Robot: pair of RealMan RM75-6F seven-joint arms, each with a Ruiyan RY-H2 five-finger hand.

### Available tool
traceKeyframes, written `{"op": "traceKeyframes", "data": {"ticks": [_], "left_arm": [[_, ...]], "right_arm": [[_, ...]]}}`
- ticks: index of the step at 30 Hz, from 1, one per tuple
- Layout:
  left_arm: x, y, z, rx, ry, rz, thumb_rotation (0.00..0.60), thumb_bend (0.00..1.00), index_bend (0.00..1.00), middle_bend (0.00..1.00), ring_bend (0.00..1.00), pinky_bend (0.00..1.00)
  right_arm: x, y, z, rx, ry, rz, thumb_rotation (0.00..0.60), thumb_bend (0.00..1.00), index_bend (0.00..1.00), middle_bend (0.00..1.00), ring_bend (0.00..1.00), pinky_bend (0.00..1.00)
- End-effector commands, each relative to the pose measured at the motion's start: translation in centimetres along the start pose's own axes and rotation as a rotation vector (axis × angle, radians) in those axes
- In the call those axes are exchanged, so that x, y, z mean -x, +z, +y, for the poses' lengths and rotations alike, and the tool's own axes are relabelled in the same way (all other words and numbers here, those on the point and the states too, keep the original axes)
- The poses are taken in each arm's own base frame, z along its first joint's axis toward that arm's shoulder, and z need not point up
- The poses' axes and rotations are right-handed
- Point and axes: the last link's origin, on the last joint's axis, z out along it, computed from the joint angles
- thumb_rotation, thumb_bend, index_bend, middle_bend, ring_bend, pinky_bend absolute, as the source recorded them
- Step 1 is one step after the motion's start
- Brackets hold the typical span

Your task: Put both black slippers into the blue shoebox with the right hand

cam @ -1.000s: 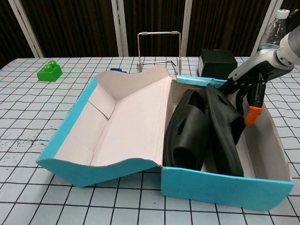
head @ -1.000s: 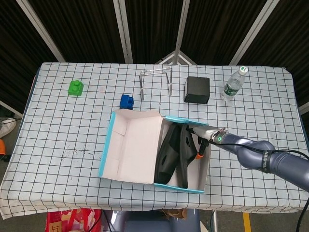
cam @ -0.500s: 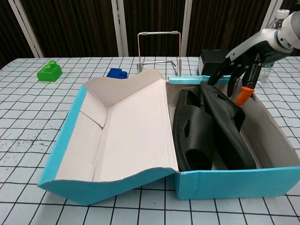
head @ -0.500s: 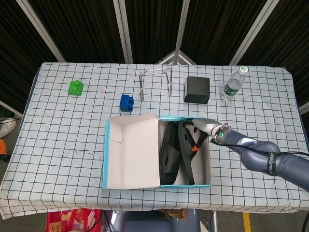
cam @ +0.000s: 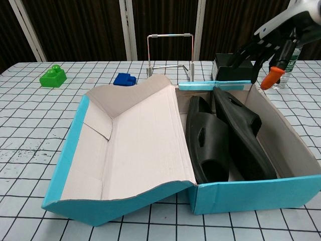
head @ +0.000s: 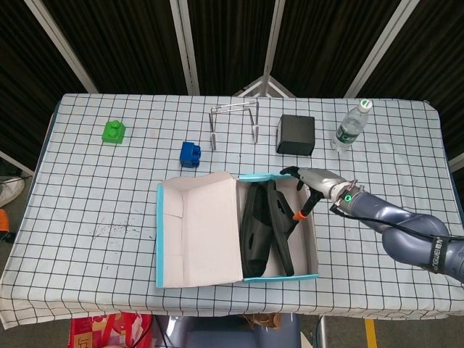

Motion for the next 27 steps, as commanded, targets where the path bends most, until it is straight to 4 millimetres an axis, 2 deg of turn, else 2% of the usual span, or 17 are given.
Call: {"op": "traceKeyframes", "data": {"ticks": [1, 3, 5, 9, 11, 13, 14, 18, 22, 27], "left_arm": [[-0.1, 0.0, 0.0, 0.0, -0.003, 0.002, 0.6, 0.71, 0.16, 0.0, 0.0, 0.02], [-0.1, 0.0, -0.1, 0.0, -0.007, 0.001, 0.6, 0.71, 0.16, 0.0, 0.0, 0.02], [-0.1, 0.0, -0.1, 0.001, -0.011, -0.001, 0.6, 0.71, 0.16, 0.0, 0.0, 0.02], [-0.2, 0.0, -0.1, 0.003, -0.013, -0.005, 0.6, 0.71, 0.16, 0.0, 0.0, 0.02], [-0.3, -0.1, -0.1, 0.004, -0.018, -0.006, 0.6, 0.71, 0.16, 0.0, 0.0, 0.02], [-0.4, -0.1, -0.1, 0.006, -0.021, -0.006, 0.6, 0.71, 0.16, 0.0, 0.0, 0.02], [-0.5, -0.3, -0.1, 0.009, -0.024, -0.01, 0.6, 0.71, 0.16, 0.0, 0.0, 0.02], [-0.6, -0.5, 0.0, 0.009, -0.025, -0.026, 0.6, 0.71, 0.15, 0.0, 0.0, 0.02], [-0.5, -0.7, 0.0, 0.005, -0.025, -0.057, 0.6, 0.71, 0.15, 0.0, 0.0, 0.02], [-0.6, -0.9, -0.1, -0.013, -0.024, -0.101, 0.6, 0.7, 0.15, 0.0, 0.0, 0.02]], "right_arm": [[-2.2, -3.2, 2.1, -0.056, 0.016, 0.331, 0.6, 0.12, 0.19, 0.11, 0.32, 0.49], [-1.2, -4.5, 3.3, -0.058, -0.013, 0.467, 0.6, 0.12, 0.21, 0.13, 0.32, 0.48], [0.0, -5.8, 4.9, -0.02, -0.067, 0.584, 0.6, 0.12, 0.21, 0.13, 0.31, 0.42], [2.7, -8.2, 7.6, 0.088, -0.179, 0.661, 0.6, 0.12, 0.21, 0.13, 0.2, 0.25], [4.3, -9.5, 9.0, 0.136, -0.232, 0.684, 0.6, 0.12, 0.2, 0.12, 0.17, 0.21], [5.5, -10.5, 10.0, 0.164, -0.273, 0.711, 0.6, 0.12, 0.19, 0.11, 0.15, 0.2], [7.6, -12.1, 11.5, 0.202, -0.318, 0.749, 0.6, 0.12, 0.19, 0.11, 0.15, 0.2], [10.6, -13.3, 12.8, 0.225, -0.373, 0.799, 0.6, 0.12, 0.18, 0.1, 0.14, 0.2], [12.7, -14.2, 13.8, 0.283, -0.432, 0.797, 0.6, 0.12, 0.18, 0.09, 0.12, 0.19], [14.3, -14.7, 14.6, 0.303, -0.425, 0.838, 0.6, 0.12, 0.18, 0.09, 0.12, 0.19]]}}
